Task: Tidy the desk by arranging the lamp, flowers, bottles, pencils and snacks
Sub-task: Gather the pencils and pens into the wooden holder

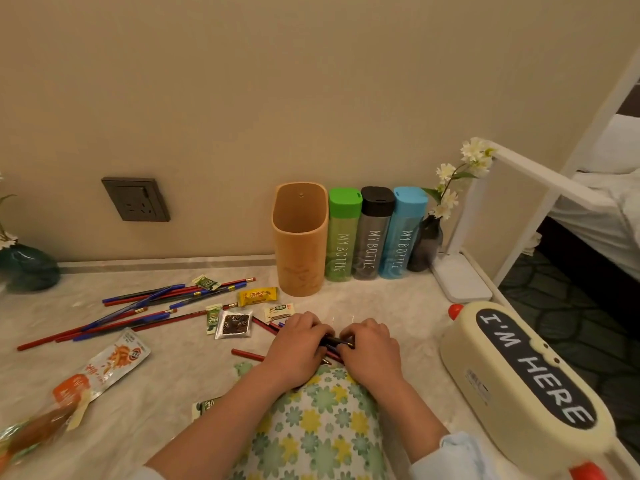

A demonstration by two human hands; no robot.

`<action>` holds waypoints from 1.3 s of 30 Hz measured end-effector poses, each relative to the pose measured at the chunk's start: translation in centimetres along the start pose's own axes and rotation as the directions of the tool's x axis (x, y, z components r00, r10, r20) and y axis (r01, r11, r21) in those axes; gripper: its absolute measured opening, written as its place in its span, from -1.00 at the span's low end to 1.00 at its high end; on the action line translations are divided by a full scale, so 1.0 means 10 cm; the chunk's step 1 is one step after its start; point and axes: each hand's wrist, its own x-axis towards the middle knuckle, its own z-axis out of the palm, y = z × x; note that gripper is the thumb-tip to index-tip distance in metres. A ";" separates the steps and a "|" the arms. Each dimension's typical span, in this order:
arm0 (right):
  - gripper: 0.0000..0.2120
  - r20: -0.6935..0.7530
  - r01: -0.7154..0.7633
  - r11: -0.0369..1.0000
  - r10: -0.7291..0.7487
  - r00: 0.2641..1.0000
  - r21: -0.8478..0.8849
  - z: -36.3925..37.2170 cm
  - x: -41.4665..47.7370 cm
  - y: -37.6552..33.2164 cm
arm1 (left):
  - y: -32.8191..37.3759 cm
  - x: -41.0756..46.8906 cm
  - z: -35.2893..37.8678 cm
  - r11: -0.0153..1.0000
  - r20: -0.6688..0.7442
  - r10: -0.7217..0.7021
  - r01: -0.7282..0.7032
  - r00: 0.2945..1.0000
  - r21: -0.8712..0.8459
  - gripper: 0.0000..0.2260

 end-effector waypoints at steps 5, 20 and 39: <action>-0.66 -0.011 -0.008 0.999 0.009 1.000 0.042 -0.01 -0.04 0.00 | 0.03 0.03 -0.04 0.997 0.049 -0.056 0.053 0.997 0.050 -0.71; -0.32 -0.073 -0.065 0.990 0.075 0.995 0.122 0.02 -0.09 -0.03 | 0.01 0.02 -0.04 0.985 0.164 -0.147 0.129 0.975 0.117 -0.70; -0.88 -0.202 0.212 0.609 -0.086 0.976 0.764 -0.70 0.21 -0.67 | 0.06 0.14 -0.62 0.687 -0.184 -0.239 0.032 0.954 -0.726 -0.87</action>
